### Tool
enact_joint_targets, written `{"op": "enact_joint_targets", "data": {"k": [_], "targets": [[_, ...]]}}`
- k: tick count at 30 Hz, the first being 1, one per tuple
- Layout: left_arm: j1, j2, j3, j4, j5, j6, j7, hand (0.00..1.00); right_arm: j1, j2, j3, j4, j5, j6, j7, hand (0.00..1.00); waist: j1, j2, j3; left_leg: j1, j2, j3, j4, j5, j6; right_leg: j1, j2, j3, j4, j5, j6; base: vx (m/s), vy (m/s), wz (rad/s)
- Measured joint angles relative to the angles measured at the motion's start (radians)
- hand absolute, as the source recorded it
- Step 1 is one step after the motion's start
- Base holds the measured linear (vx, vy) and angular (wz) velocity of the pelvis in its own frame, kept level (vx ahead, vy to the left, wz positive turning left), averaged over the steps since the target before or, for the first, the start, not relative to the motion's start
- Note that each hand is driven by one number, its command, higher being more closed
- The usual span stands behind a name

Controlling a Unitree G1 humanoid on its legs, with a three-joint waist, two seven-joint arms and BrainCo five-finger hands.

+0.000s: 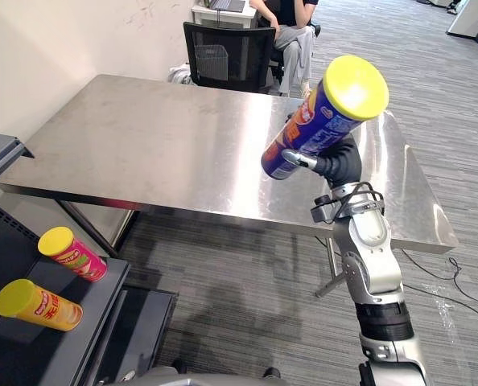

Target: Put the gum and the chips on the shelf.

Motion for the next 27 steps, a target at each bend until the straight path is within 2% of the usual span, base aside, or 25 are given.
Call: {"op": "enact_joint_targets", "data": {"k": [1, 3, 6, 11, 13, 14, 15, 16, 17, 18, 19, 22, 23, 24, 25, 26, 27], "targets": [[0.0, -0.001, 0.0, 0.0, 0.0, 0.0, 0.001, 0.0, 0.008, 0.0, -0.003, 0.0, 0.0, 0.0, -0.003, 1.0, 0.0, 0.001, 0.001, -0.002, 0.003, -0.001, 0.019, -0.01, 0.001, -0.001, -0.001, 0.002, 0.016, -0.01, -0.001, -0.03, 0.03, 0.02], [-0.004, -0.004, -0.002, 0.0, -0.001, 0.0, 0.002, 0.0, 0.04, 0.002, -0.004, 0.0, 0.0, -0.004, -0.005, 1.0, -0.006, 0.01, 0.01, -0.031, 0.016, -0.019, 0.136, -0.069, -0.001, -0.011, -0.008, 0.002, 0.118, -0.069, 0.003, -0.06, 0.032, 0.1], [-0.017, -0.006, -0.001, 0.0, -0.01, 0.001, 0.004, 0.0, 0.049, 0.006, 0.01, 0.001, 0.0, -0.016, 0.006, 1.0, -0.007, 0.015, 0.039, -0.053, 0.02, -0.05, 0.22, -0.103, 0.0, -0.023, -0.027, -0.01, 0.233, -0.128, 0.004, -0.1, 0.008, 0.23], [-0.019, -0.025, 0.013, -0.002, -0.081, 0.001, 0.013, 0.0, 0.033, 0.006, 0.077, 0.001, 0.038, -0.025, 0.041, 1.0, 0.022, 0.043, 0.073, -0.086, 0.034, -0.11, 0.228, -0.083, -0.003, -0.015, -0.016, -0.058, 0.259, -0.144, -0.005, -0.15, -0.068, 0.35], [-0.021, -0.041, 0.03, -0.005, -0.109, 0.001, 0.014, 0.0, -0.019, 0.006, 0.111, 0.016, 0.038, -0.023, 0.059, 1.0, 0.033, 0.065, 0.097, -0.105, 0.046, -0.139, 0.226, -0.064, 0.0, -0.023, -0.006, -0.089, 0.287, -0.161, -0.026, -0.14, -0.111, 0.4], [-0.021, -0.051, 0.051, -0.01, -0.127, 0.001, 0.016, 0.0, -0.049, 0.006, 0.12, 0.027, 0.039, -0.023, 0.07, 1.0, 0.048, 0.075, 0.111, -0.106, 0.056, -0.138, 0.224, -0.059, 0.007, -0.03, 0.001, -0.089, 0.306, -0.175, -0.042, -0.17, -0.153, 0.35], [-0.019, -0.058, 0.07, -0.011, -0.162, 0.002, 0.023, 0.0, -0.08, 0.01, 0.127, 0.046, 0.039, -0.023, 0.073, 1.0, 0.061, 0.093, 0.124, -0.119, 0.074, -0.135, 0.205, -0.053, 0.095, -0.032, 0.026, -0.101, 0.31, -0.191, -0.07, -0.19, -0.241, 0.62], [-0.02, -0.056, 0.071, -0.011, -0.179, 0.002, 0.028, 0.0, -0.08, 0.01, 0.124, 0.048, 0.039, -0.023, 0.072, 1.0, 0.062, 0.092, 0.126, -0.124, 0.093, -0.101, 0.175, -0.042, 0.178, -0.025, 0.046, -0.106, 0.286, -0.196, -0.078, -0.12, -0.187, 0.89], [-0.021, -0.053, 0.074, -0.011, -0.188, 0.002, 0.029, 0.0, -0.08, 0.008, 0.122, 0.048, 0.039, -0.023, 0.072, 1.0, 0.059, 0.084, 0.123, -0.123, 0.11, -0.061, 0.147, -0.031, 0.221, -0.015, 0.054, -0.125, 0.262, -0.194, -0.09, -0.14, -0.233, 1.5], [-0.024, -0.049, 0.092, -0.009, -0.19, 0.002, 0.029, 0.0, -0.081, 0.005, 0.089, 0.048, 0.039, -0.026, 0.071, 1.0, 0.036, 0.066, 0.131, -0.174, 0.166, 0.048, 0.242, -0.024, 0.21, -0.009, 0.02, -0.229, 0.252, -0.19, -0.121, -0.14, -0.199, 1.51], [-0.024, -0.056, 0.091, 0.001, -0.188, 0.003, 0.027, 0.0, -0.08, 0.006, 0.061, 0.049, 0.039, -0.026, 0.067, 1.0, 0.037, 0.064, 0.137, -0.202, 0.192, 0.12, 0.361, -0.024, 0.21, -0.009, -0.001, -0.27, 0.262, -0.195, -0.13, -0.15, -0.239, 1.46], [-0.006, -0.077, 0.092, 0.041, -0.18, 0.003, 0.031, 0.0, -0.067, -0.002, 0.001, 0.041, 0.039, -0.027, 0.06, 1.0, 0.021, 0.063, 0.136, -0.188, 0.239, 0.265, 0.57, -0.024, 0.208, 0.01, -0.056, -0.379, 0.278, -0.2, -0.137, -0.01, -0.128, 1.21], [-0.001, -0.081, 0.092, 0.056, -0.176, 0.002, 0.032, 0.0, -0.05, -0.014, -0.025, 0.032, 0.044, -0.028, 0.055, 1.0, 0.007, 0.063, 0.136, -0.164, 0.263, 0.314, 0.633, -0.012, 0.206, 0.016, -0.091, -0.439, 0.301, -0.214, -0.139, 0.0, -0.045, 1.64], [0.0, -0.082, 0.092, 0.07, -0.176, 0.001, 0.033, 0.0, -0.036, -0.035, -0.043, 0.026, 0.063, -0.028, 0.049, 1.0, -0.011, 0.066, 0.134, -0.13, 0.288, 0.354, 0.654, 0.043, 0.22, 0.018, -0.131, -0.501, 0.343, -0.233, -0.131, -0.01, -0.022, 1.7], [0.003, -0.083, 0.092, 0.075, -0.176, 0.0, 0.033, 0.0, -0.03, -0.047, -0.049, 0.026, 0.067, -0.028, 0.046, 1.0, -0.017, 0.074, 0.13, -0.11, 0.302, 0.377, 0.64, 0.114, 0.235, 0.017, -0.148, -0.532, 0.369, -0.246, -0.125, -0.01, 0.018, 1.83], [0.004, -0.088, 0.088, 0.075, -0.176, -0.002, 0.037, 0.0, -0.018, -0.068, -0.067, 0.027, 0.069, -0.029, 0.044, 1.0, -0.03, 0.086, 0.122, -0.1, 0.297, 0.439, 0.579, 0.165, 0.26, 0.009, -0.186, -0.577, 0.425, -0.265, -0.111, -0.04, 0.033, 1.78], [0.007, -0.073, 0.086, 0.07, -0.176, -0.015, 0.04, 0.0, -0.004, -0.066, -0.069, 0.031, 0.069, -0.028, 0.041, 1.0, -0.032, 0.062, 0.117, -0.096, 0.268, 0.49, 0.505, 0.177, 0.271, 0.005, -0.212, -0.606, 0.419, -0.263, -0.112, -0.06, 0.036, 1.64]]}}
